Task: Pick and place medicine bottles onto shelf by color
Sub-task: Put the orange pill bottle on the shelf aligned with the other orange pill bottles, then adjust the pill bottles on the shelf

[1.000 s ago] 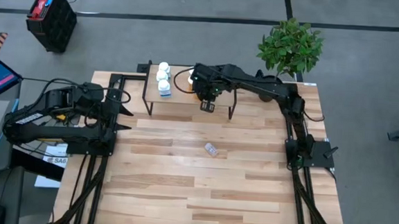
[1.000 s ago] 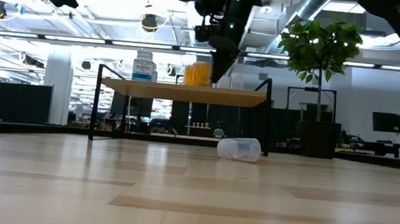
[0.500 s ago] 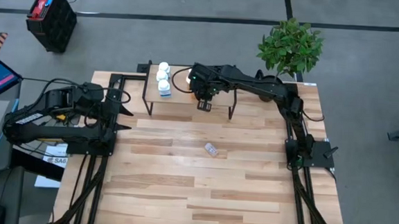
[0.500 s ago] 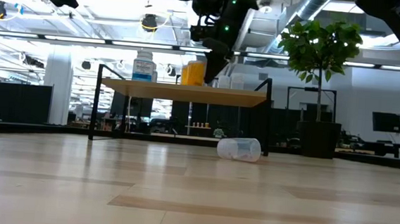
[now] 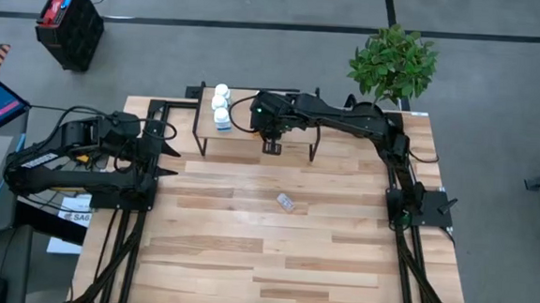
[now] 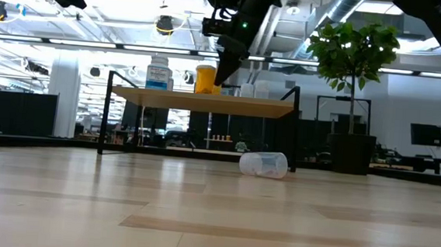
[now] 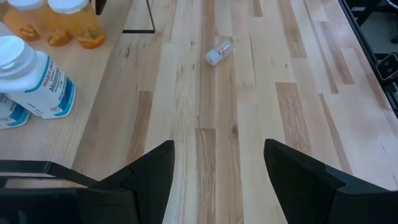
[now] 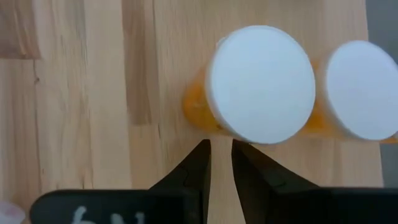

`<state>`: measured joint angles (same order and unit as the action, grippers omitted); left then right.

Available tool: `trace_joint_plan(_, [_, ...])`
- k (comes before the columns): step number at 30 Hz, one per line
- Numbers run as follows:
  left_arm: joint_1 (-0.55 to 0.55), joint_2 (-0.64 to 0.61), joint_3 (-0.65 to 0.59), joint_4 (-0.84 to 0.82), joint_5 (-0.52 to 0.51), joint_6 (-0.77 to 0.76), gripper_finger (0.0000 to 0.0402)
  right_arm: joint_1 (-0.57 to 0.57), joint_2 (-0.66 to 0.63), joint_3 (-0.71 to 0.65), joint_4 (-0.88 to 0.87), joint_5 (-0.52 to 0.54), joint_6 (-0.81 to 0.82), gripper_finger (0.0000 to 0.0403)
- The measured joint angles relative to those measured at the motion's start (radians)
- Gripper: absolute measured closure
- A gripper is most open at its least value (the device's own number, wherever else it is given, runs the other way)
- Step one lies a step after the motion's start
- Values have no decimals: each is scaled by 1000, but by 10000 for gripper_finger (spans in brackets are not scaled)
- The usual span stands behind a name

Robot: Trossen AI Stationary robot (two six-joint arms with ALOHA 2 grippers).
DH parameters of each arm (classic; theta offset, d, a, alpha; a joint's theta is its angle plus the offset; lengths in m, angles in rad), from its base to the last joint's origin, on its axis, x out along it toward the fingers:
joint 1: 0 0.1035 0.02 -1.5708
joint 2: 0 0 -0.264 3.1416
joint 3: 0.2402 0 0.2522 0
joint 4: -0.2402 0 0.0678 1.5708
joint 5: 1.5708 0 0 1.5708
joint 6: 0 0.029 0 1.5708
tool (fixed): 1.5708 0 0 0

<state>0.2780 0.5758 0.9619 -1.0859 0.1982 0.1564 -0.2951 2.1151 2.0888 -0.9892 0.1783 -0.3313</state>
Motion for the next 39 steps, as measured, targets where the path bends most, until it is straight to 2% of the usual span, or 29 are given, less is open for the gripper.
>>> trace_joint_plan(6, [0, 0, 0, 0, 0, -2, 168, -2, -13, 3, -64, 4, 8, 317])
trace_joint_plan(14, [0, 0, 0, 0, -1, -2, 168, -17, -31, 134, -313, 5, 19, 317])
trace_joint_plan(18, [0, 0, 0, 0, -2, -2, 168, -53, -52, 166, -344, 4, 19, 317])
trace_joint_plan(30, [0, 0, 0, 0, -3, 14, 168, -216, -105, 167, -452, 7, 138, 318])
trace_joint_plan(39, [0, 0, 0, 0, -3, 22, 168, -285, -99, 86, -459, 7, 136, 348])
